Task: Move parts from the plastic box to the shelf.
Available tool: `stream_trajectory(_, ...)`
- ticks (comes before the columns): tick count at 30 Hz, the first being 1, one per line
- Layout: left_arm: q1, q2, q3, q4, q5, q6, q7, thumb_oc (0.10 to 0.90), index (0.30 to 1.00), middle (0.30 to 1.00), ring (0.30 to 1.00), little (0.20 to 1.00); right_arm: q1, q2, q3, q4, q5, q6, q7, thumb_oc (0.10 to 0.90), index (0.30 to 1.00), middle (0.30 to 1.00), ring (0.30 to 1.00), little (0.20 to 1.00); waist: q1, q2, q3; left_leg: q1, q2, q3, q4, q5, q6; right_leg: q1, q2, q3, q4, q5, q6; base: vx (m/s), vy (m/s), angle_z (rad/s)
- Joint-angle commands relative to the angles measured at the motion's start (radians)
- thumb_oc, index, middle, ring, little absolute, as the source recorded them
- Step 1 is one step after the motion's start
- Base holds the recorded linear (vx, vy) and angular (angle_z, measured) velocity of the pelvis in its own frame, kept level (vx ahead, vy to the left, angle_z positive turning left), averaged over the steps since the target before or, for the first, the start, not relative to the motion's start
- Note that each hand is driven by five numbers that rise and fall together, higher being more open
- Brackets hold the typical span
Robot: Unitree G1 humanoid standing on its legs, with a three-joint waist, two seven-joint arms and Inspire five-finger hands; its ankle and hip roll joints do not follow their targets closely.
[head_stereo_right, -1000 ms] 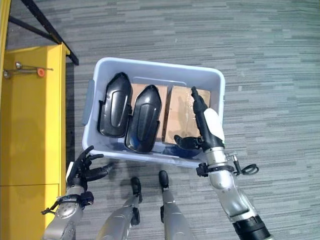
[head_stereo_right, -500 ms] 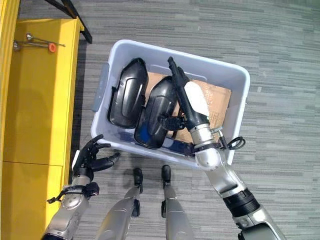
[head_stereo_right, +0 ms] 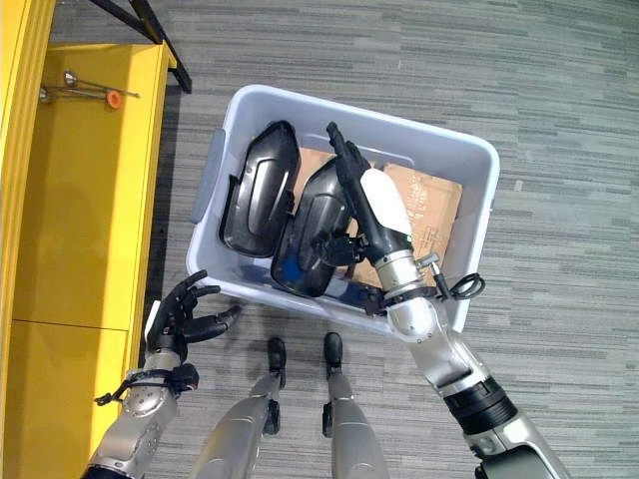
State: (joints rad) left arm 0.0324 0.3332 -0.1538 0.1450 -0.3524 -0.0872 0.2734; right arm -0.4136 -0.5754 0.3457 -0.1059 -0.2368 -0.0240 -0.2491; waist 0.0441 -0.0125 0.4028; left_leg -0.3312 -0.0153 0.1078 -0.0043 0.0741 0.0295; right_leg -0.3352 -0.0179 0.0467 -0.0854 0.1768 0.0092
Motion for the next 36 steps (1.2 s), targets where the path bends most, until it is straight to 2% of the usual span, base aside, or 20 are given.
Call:
stream_trajectory(1, 0.063, 0.06, -0.018, -0.054, -0.021, -0.027, -0.005, 0.9, 1.0, 1.0, 1.0, 1.0, -0.063, 0.016, -0.016, -0.1, -0.038, -0.066, -0.034, 0.9, 1.0, 1.0, 1.0, 1.0, -0.011, -0.023, -0.101, -0.001, 0.091, -0.007, 0.022, 0.003, -0.045, -0.012, -0.104, 0.039, 0.13, -0.117, 0.091, -0.01, -0.025, -0.03)
stream_trajectory(8, 0.085, 0.074, -0.016, -0.045, 0.006, -0.013, -0.02, 0.9, 1.0, 1.0, 1.0, 1.0, -0.06, 0.019, -0.022, -0.11, -0.036, -0.067, -0.034, 0.9, 1.0, 1.0, 1.0, 1.0, -0.013, -0.017, -0.104, 0.017, 0.097, -0.001, 0.017, 0.002, -0.047, -0.013, -0.095, 0.05, 0.143, -0.126, 0.088, 0.0, -0.026, -0.1)
stream_trajectory(11, 0.123, 0.086, 0.007, -0.043, 0.014, -0.008, -0.034, 0.9, 1.0, 1.0, 1.0, 1.0, -0.056, 0.021, -0.031, -0.115, -0.03, -0.065, -0.03, 0.9, 1.0, 1.0, 1.0, 1.0, -0.012, -0.002, -0.111, 0.03, 0.099, 0.0, 0.01, 0.003, -0.048, -0.01, -0.095, 0.049, 0.15, -0.132, 0.087, 0.0, -0.019, -0.04)
stream_trajectory(18, 0.159, 0.083, 0.034, -0.05, -0.001, -0.012, -0.036, 0.9, 1.0, 1.0, 1.0, 1.0, -0.055, 0.026, -0.034, -0.123, -0.026, -0.067, -0.029, 0.9, 1.0, 1.0, 1.0, 1.0, -0.004, 0.014, -0.125, 0.043, 0.095, -0.009, 0.0, 0.006, -0.048, 0.003, -0.098, 0.042, 0.151, -0.139, 0.086, 0.0, 0.0, 0.0)
stream_trajectory(23, 0.172, 0.076, 0.073, -0.086, -0.049, -0.043, -0.023, 0.9, 1.0, 1.0, 1.0, 1.0, -0.06, 0.026, -0.038, -0.116, -0.024, -0.075, -0.032, 0.9, 1.0, 1.0, 1.0, 1.0, 0.009, 0.022, -0.134, 0.05, 0.09, -0.024, -0.003, 0.006, -0.047, 0.019, -0.106, 0.034, 0.15, -0.144, 0.087, 0.0, -0.008, 0.03)
stream_trajectory(27, 0.16, 0.074, 0.159, -0.198, -0.128, -0.11, 0.005, 0.9, 1.0, 1.0, 1.0, 1.0, -0.069, 0.028, -0.05, -0.111, -0.014, -0.088, -0.035, 0.9, 1.0, 1.0, 1.0, 1.0, 0.031, 0.035, -0.152, 0.057, 0.08, -0.047, -0.006, 0.007, -0.047, 0.039, -0.117, 0.022, 0.149, -0.153, 0.086, 0.0, -0.005, 0.12)
stream_trajectory(32, 0.145, 0.063, 0.211, -0.25, -0.164, -0.139, 0.026, 0.9, 1.0, 1.0, 1.0, 1.0, -0.061, 0.029, -0.063, -0.109, -0.011, -0.09, -0.03, 0.9, 1.0, 1.0, 1.0, 1.0, 0.041, 0.04, -0.162, 0.061, 0.073, -0.06, -0.014, 0.01, -0.047, 0.054, -0.126, 0.011, 0.137, -0.151, 0.086, -0.01, 0.004, 0.15)
stream_trajectory(36, 0.147, 0.054, 0.224, -0.239, -0.159, -0.138, 0.034, 0.9, 1.0, 1.0, 1.0, 1.0, -0.056, 0.028, -0.071, -0.102, -0.006, -0.09, -0.027, 0.9, 1.0, 1.0, 1.0, 1.0, 0.046, 0.037, -0.161, 0.051, 0.071, -0.064, -0.008, 0.009, -0.045, 0.051, -0.128, 0.009, 0.133, -0.146, 0.087, -0.01, 0.009, 0.06)
